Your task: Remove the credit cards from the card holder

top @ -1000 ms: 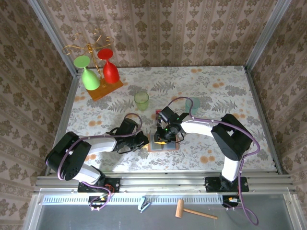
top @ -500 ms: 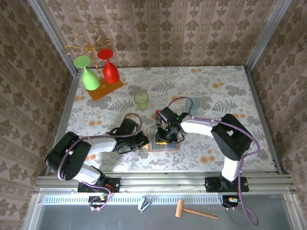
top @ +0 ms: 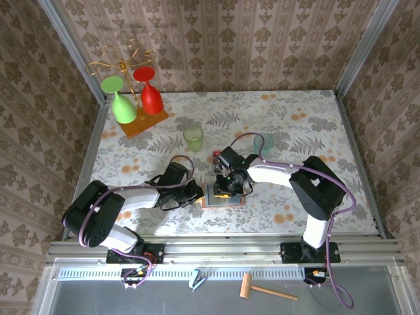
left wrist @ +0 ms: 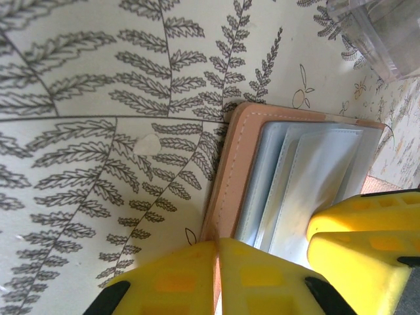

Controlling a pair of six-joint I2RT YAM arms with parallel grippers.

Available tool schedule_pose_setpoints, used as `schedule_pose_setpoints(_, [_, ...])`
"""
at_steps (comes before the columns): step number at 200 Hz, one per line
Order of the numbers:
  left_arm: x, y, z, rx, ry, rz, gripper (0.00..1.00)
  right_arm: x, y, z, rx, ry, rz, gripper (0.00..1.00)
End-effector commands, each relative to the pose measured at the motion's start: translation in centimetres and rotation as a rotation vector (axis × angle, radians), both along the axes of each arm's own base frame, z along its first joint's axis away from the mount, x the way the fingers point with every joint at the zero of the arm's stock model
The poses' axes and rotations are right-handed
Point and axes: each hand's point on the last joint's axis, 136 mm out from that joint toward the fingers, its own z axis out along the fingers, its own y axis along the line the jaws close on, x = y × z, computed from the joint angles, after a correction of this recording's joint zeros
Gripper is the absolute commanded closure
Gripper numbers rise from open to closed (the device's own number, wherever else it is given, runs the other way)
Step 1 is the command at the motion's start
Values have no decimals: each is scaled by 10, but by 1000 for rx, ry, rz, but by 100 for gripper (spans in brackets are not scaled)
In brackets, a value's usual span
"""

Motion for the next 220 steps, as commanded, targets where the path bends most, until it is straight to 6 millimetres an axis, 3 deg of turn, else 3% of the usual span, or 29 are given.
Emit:
schedule_pose_setpoints(1, [-13, 5, -13, 33, 54, -8, 89, 2, -8, 4, -3, -29, -15, 76])
schedule_pose_setpoints(107, [-7, 2, -4, 46, 43, -23, 89, 5, -10, 0, 136, -19, -76, 79])
schedule_pose_setpoints(176, [12, -9, 38, 26, -37, -18, 86, 5, -9, 0, 194, -16, -95, 80])
schedule_pose_setpoints(220, [15, -26, 44, -5, -38, -43, 82, 5, -12, -4, 211, -10, -112, 80])
